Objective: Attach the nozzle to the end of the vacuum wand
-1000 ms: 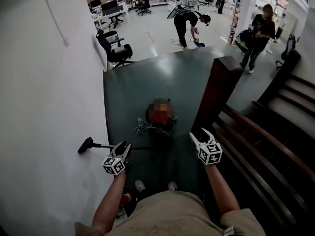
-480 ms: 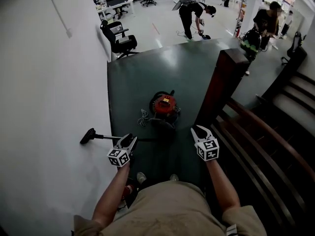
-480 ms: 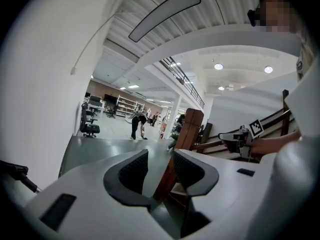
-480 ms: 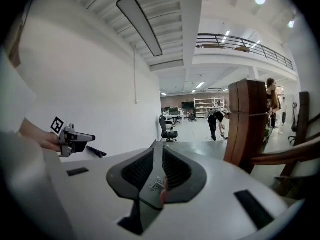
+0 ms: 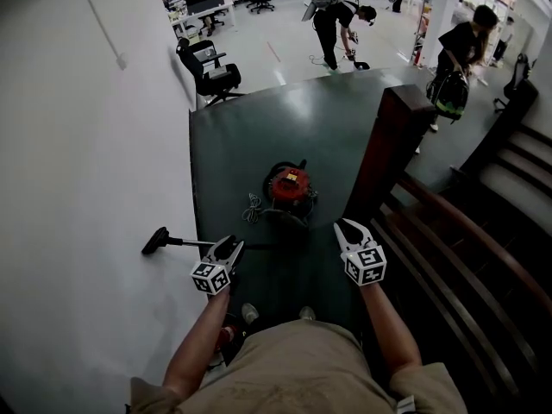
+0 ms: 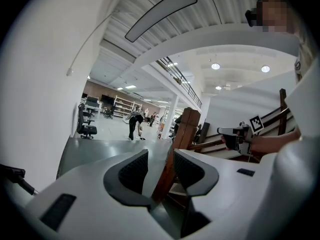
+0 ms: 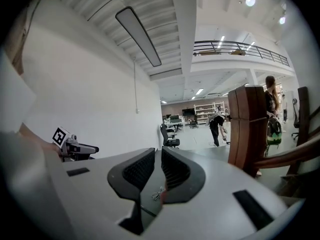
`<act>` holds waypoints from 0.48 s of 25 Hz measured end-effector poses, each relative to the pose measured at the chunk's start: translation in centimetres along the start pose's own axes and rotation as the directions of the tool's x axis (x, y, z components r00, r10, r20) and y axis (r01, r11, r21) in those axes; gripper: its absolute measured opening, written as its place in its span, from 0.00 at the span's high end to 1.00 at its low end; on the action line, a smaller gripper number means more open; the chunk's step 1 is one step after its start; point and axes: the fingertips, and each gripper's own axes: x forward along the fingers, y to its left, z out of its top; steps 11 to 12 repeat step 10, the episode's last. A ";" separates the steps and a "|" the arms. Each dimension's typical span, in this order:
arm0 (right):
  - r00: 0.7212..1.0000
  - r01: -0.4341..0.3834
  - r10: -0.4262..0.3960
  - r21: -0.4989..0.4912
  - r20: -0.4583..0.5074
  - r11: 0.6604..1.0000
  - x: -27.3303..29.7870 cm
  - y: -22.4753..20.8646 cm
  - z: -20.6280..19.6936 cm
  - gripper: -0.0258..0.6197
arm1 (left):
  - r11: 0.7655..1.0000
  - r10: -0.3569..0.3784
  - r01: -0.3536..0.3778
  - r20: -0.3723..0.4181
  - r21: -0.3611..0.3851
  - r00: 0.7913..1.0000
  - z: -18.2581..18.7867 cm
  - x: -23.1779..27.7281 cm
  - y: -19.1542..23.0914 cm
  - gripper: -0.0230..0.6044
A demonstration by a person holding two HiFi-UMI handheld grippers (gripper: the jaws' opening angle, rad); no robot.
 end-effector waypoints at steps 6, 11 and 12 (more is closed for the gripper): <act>1.000 -0.014 0.014 0.008 -0.005 1.000 -1.0 0.9 0.0 0.88 | 1.000 -0.024 0.024 -0.008 -0.010 1.000 -0.1 0.4 -1.1 0.70; 1.000 -0.015 0.015 -0.003 -0.004 1.000 -1.7 1.2 0.1 0.88 | 0.999 -0.027 0.027 0.002 -0.042 1.000 -0.4 0.7 -1.7 0.70; 1.000 -0.015 0.015 -0.003 -0.004 1.000 -1.7 1.2 0.1 0.88 | 0.999 -0.027 0.027 0.002 -0.042 1.000 -0.4 0.7 -1.7 0.70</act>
